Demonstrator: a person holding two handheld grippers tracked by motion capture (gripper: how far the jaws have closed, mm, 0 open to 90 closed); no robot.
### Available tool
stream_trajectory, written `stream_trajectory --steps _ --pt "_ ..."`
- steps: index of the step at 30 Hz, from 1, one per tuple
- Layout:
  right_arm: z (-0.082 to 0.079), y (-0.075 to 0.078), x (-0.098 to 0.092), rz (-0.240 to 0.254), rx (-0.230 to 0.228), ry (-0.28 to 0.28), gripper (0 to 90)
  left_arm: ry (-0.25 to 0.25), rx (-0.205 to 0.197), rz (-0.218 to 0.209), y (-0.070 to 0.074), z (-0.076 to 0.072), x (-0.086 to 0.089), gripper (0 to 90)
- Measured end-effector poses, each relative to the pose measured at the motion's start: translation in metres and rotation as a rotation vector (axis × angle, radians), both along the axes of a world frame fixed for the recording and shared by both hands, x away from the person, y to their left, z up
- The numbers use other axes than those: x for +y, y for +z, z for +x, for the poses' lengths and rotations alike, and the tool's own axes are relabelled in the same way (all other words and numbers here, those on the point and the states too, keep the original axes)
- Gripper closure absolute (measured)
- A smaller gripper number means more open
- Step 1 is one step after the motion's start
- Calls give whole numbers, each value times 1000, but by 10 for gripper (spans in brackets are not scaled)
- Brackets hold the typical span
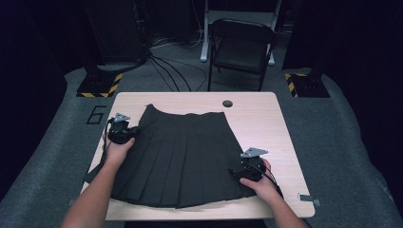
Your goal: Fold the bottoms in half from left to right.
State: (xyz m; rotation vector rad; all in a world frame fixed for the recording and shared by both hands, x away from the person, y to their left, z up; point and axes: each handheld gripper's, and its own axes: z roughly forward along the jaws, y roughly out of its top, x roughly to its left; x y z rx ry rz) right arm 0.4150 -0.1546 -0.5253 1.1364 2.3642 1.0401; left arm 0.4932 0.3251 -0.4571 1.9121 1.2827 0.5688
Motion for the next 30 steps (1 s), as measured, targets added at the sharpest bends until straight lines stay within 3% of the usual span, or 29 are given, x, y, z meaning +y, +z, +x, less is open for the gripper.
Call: stream_trajectory --steps 8,21,30 --pt "0 0 0 1 -1 -3 183 -70 -30 9 17 -4 -25 833" --pt "0 0 0 -5 -2 2 183 -161 -73 -36 39 -11 -56 835" --pt "0 0 0 0 -2 -4 183 -213 -72 -14 53 -11 -86 835"
